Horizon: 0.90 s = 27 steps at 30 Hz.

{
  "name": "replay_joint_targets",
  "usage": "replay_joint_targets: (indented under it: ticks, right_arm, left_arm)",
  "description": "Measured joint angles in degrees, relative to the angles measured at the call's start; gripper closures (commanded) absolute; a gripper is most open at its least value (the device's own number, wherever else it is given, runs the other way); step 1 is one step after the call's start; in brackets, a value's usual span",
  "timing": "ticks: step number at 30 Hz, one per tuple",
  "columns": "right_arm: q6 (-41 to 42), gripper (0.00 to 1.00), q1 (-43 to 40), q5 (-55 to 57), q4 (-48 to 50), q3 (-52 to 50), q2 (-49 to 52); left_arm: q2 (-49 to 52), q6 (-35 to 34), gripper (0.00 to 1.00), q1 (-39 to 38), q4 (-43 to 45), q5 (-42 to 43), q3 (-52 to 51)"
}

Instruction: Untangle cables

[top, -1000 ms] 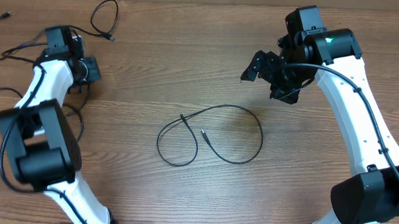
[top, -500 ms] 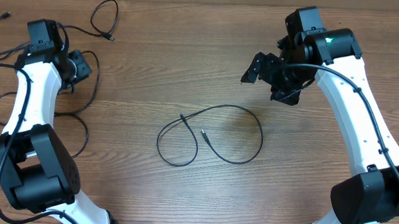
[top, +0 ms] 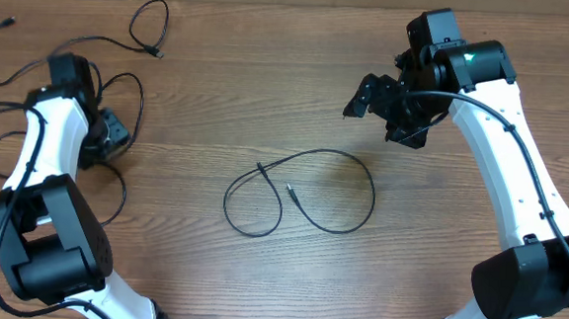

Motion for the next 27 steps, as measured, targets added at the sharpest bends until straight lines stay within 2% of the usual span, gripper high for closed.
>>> replay_joint_targets:
  ticks: [5, 10, 12, 15, 25, 27]
  right_arm:
    - [0.0, 0.11, 0.0, 0.0, 0.1, 0.0, 0.0]
    - [0.0, 0.11, 0.0, 0.0, 0.3, 0.0, 0.0]
    - [0.1, 0.11, 0.0, 0.0, 0.5, 0.0, 0.0]
    - [0.0, 0.11, 0.0, 0.0, 0.5, 0.0, 0.0]
    - [0.0, 0.11, 0.0, 0.0, 0.1, 0.0, 0.0]
    - [0.0, 0.11, 0.0, 0.0, 0.0, 0.0, 0.0]
  left_arm:
    - [0.0, -1.5, 0.53, 0.0, 4.5, 1.1, -6.0]
    - [0.0, -1.7, 0.55, 0.0, 6.6, 1.8, -9.2]
    - [0.0, -1.7, 0.6, 0.0, 7.6, 1.8, -9.7]
    - [0.0, -1.7, 0.74, 0.0, 8.5, 1.8, -10.4]
    - [0.4, -2.0, 0.69, 0.0, 11.1, 2.2, -12.8]
    - [0.5, -2.0, 0.77, 0.0, 11.7, 2.2, -12.8]
